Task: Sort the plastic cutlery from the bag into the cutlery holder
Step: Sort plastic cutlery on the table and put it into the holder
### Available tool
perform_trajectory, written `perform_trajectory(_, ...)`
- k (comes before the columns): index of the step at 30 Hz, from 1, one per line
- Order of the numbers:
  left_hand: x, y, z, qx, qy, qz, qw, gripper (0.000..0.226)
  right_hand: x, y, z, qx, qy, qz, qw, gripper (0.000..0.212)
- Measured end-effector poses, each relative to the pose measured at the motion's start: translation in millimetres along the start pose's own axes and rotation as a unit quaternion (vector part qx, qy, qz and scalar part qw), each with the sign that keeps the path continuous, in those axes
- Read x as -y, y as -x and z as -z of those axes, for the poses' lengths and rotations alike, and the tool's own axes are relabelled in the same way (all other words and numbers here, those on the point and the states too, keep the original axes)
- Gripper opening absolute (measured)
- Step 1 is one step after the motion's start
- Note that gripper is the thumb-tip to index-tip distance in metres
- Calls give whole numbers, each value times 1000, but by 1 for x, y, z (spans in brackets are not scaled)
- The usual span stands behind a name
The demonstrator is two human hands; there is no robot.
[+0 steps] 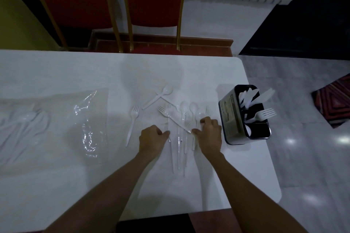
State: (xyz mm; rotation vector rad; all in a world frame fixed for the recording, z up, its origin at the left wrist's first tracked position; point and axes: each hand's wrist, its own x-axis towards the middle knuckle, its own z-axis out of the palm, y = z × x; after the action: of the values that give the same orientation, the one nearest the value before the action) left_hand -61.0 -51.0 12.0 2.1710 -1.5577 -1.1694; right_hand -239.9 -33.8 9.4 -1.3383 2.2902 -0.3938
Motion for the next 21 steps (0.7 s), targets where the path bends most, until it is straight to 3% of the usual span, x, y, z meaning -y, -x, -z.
perform_trajectory(3, -7, -4, -6, 11, -24, -13, 1000, 42, 10, 2, -4, -35, 70, 87, 993, 28)
perform_trajectory(6, -5, -3, -10, 27, -49, -17, 998, 37, 19, 3, -11, 35, 62, 130, 989, 25)
perform_trajectory(11, 10, -7, 3, 14, -22, 11, 1000, 23, 24, -1, -20, 93, 13, 56, 994, 20)
perform_trajectory(15, 30, -11, 15, -1, 0, 8, 1000, 22, 18, -3, -16, 50, -89, -16, 995, 18)
perform_trajectory(21, 47, -12, 30, -46, 49, 7, 998, 19, 14, 6, -12, 22, -43, -13, 999, 24)
